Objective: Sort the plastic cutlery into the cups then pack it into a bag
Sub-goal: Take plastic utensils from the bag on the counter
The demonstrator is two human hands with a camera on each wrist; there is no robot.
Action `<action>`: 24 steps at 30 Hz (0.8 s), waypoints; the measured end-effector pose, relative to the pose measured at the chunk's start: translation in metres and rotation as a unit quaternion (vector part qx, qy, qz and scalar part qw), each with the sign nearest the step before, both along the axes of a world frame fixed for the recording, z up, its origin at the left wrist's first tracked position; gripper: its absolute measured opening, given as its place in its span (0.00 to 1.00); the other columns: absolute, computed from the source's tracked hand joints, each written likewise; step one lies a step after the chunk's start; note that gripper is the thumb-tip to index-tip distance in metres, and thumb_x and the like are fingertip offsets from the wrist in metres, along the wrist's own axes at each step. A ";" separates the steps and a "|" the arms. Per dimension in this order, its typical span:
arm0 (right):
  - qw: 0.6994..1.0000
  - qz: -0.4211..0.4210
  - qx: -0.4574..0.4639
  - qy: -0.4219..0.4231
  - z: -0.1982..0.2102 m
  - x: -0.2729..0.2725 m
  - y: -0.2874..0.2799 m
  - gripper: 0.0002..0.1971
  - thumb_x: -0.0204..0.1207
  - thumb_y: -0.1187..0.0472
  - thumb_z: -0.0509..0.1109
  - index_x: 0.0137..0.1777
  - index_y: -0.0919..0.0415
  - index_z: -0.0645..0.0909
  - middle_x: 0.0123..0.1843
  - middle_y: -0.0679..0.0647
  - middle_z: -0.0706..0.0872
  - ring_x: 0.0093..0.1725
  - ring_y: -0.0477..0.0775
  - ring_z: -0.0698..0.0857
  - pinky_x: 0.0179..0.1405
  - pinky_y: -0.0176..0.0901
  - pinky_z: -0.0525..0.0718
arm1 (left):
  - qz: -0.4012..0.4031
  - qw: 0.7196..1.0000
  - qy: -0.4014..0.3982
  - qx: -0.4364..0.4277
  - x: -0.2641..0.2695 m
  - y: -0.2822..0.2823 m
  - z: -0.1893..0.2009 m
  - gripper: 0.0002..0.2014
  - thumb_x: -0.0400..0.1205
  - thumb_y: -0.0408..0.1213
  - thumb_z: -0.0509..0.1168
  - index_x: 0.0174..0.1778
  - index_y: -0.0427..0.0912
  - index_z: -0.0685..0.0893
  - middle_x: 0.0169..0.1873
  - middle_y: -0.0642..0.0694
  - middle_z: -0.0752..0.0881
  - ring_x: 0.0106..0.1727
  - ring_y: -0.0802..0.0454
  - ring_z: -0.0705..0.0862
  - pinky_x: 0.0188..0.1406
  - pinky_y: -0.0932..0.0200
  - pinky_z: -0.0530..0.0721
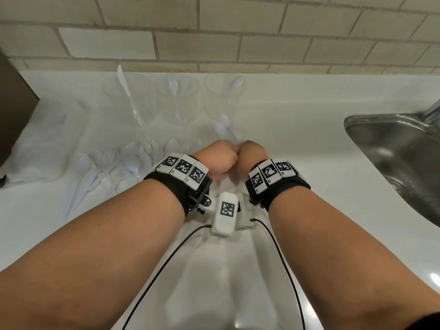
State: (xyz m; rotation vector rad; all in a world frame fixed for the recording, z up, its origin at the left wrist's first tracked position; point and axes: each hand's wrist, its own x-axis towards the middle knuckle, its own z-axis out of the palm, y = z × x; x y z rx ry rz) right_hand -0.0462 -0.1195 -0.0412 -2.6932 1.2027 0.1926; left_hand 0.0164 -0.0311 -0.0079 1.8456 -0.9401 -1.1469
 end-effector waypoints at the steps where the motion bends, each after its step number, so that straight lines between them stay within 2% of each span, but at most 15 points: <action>1: 1.000 -0.018 0.006 -0.011 -0.001 0.000 0.000 0.12 0.81 0.60 0.63 0.59 0.65 0.80 0.60 0.59 0.83 0.59 0.59 0.84 0.45 0.41 0.75 | 0.004 1.000 0.026 -0.011 0.000 0.001 -0.001 0.13 0.76 0.19 0.54 0.52 0.28 0.81 0.50 0.31 0.83 0.53 0.39 0.82 0.64 0.35 0.80; 3: 0.997 -0.059 0.039 -0.042 -0.001 -0.001 0.000 0.14 0.80 0.62 0.62 0.63 0.67 0.76 0.62 0.60 0.82 0.60 0.60 0.84 0.44 0.41 0.75 | 0.044 0.993 0.103 -0.034 0.003 0.005 -0.003 0.17 0.75 0.16 0.51 0.53 0.29 0.81 0.51 0.30 0.82 0.53 0.39 0.81 0.61 0.39 0.80; 5: 0.987 -0.099 0.088 -0.090 0.006 -0.004 0.000 0.15 0.80 0.64 0.62 0.65 0.69 0.73 0.64 0.63 0.82 0.62 0.62 0.83 0.48 0.44 0.77 | 0.110 0.977 0.171 -0.065 0.007 0.008 -0.001 0.16 0.78 0.16 0.50 0.50 0.36 0.79 0.50 0.36 0.81 0.54 0.42 0.80 0.53 0.48 0.82; 7: 0.970 -0.125 0.138 -0.158 0.020 -0.009 -0.001 0.15 0.79 0.65 0.62 0.64 0.69 0.72 0.61 0.64 0.82 0.60 0.64 0.84 0.47 0.47 0.79 | 0.162 0.958 0.217 -0.095 0.012 0.012 0.004 0.13 0.81 0.19 0.54 0.48 0.41 0.78 0.51 0.41 0.80 0.56 0.44 0.80 0.54 0.50 0.81; 8: 0.954 -0.133 0.170 -0.209 0.029 -0.010 -0.001 0.15 0.77 0.65 0.62 0.63 0.68 0.72 0.58 0.64 0.83 0.54 0.64 0.86 0.44 0.48 0.81 | 0.178 0.948 0.242 -0.104 0.015 0.014 0.006 0.10 0.82 0.23 0.56 0.48 0.42 0.77 0.50 0.42 0.80 0.56 0.44 0.79 0.58 0.48 0.80; 9: 0.926 -0.143 0.213 -0.276 0.038 -0.009 0.001 0.14 0.76 0.67 0.61 0.61 0.67 0.71 0.53 0.63 0.83 0.47 0.63 0.88 0.40 0.50 0.83 | 0.189 0.939 0.268 -0.105 0.018 0.016 0.008 0.07 0.84 0.27 0.58 0.48 0.42 0.78 0.48 0.43 0.79 0.55 0.44 0.78 0.62 0.47 0.78; 10: 0.884 -0.150 0.267 -0.353 0.047 -0.007 0.004 0.13 0.74 0.69 0.61 0.58 0.66 0.72 0.49 0.63 0.82 0.39 0.62 0.87 0.36 0.51 0.83 | 0.194 0.931 0.293 -0.100 0.021 0.018 0.008 0.04 0.85 0.33 0.59 0.48 0.43 0.78 0.47 0.44 0.79 0.54 0.44 0.77 0.64 0.46 0.77; 12: 0.778 -0.132 0.362 -0.496 0.065 -0.003 0.013 0.13 0.70 0.73 0.61 0.54 0.66 0.73 0.39 0.62 0.80 0.30 0.59 0.82 0.34 0.51 0.80 | 0.188 0.921 0.332 -0.078 0.029 0.022 0.007 0.10 0.85 0.45 0.59 0.47 0.42 0.79 0.46 0.44 0.79 0.52 0.45 0.76 0.60 0.46 0.76; 14: 0.684 -0.094 0.429 -0.583 0.078 0.002 0.022 0.16 0.65 0.75 0.61 0.53 0.66 0.73 0.35 0.61 0.77 0.27 0.57 0.79 0.33 0.49 0.80 | 0.170 0.912 0.369 -0.053 0.034 0.025 0.005 0.20 0.84 0.56 0.57 0.50 0.40 0.80 0.49 0.41 0.79 0.50 0.42 0.77 0.54 0.46 0.77; 15: 0.648 -0.080 0.454 -0.607 0.083 0.004 0.027 0.18 0.62 0.75 0.61 0.54 0.66 0.73 0.34 0.60 0.77 0.28 0.57 0.79 0.33 0.48 0.81 | 0.159 0.907 0.388 -0.039 0.035 0.028 0.003 0.25 0.83 0.60 0.55 0.53 0.39 0.79 0.51 0.38 0.79 0.51 0.40 0.78 0.54 0.45 0.79; 17: 0.603 -0.058 0.483 -0.633 0.090 0.010 0.035 0.19 0.59 0.74 0.61 0.53 0.67 0.73 0.33 0.60 0.77 0.28 0.56 0.80 0.32 0.47 0.81 | 0.139 0.893 0.427 -0.006 0.037 0.034 0.003 0.33 0.82 0.64 0.50 0.60 0.35 0.77 0.53 0.32 0.80 0.54 0.34 0.81 0.54 0.40 0.81; 19: 0.593 -0.037 0.480 -0.645 0.092 0.016 0.044 0.19 0.58 0.75 0.62 0.53 0.69 0.74 0.33 0.60 0.79 0.28 0.55 0.80 0.31 0.46 0.80 | 0.110 0.875 0.471 0.020 0.038 0.040 0.006 0.37 0.82 0.65 0.47 0.64 0.32 0.76 0.50 0.26 0.84 0.54 0.31 0.85 0.55 0.37 0.82; 22: 0.617 -0.024 0.459 -0.639 0.088 0.020 0.053 0.25 0.59 0.75 0.62 0.60 0.72 0.75 0.34 0.60 0.83 0.31 0.56 0.80 0.33 0.47 0.80 | 0.105 0.817 0.568 -0.012 0.039 0.048 0.013 0.40 0.84 0.62 0.46 0.63 0.21 0.73 0.43 0.22 0.86 0.43 0.29 0.89 0.48 0.34 0.85; 24: 0.638 -0.028 0.456 -0.621 0.081 0.021 0.057 0.23 0.60 0.74 0.62 0.58 0.67 0.76 0.34 0.57 0.83 0.33 0.56 0.80 0.36 0.49 0.81 | 0.128 0.789 0.598 -0.061 0.040 0.050 0.018 0.37 0.87 0.58 0.46 0.57 0.20 0.76 0.42 0.25 0.87 0.43 0.32 0.89 0.51 0.33 0.82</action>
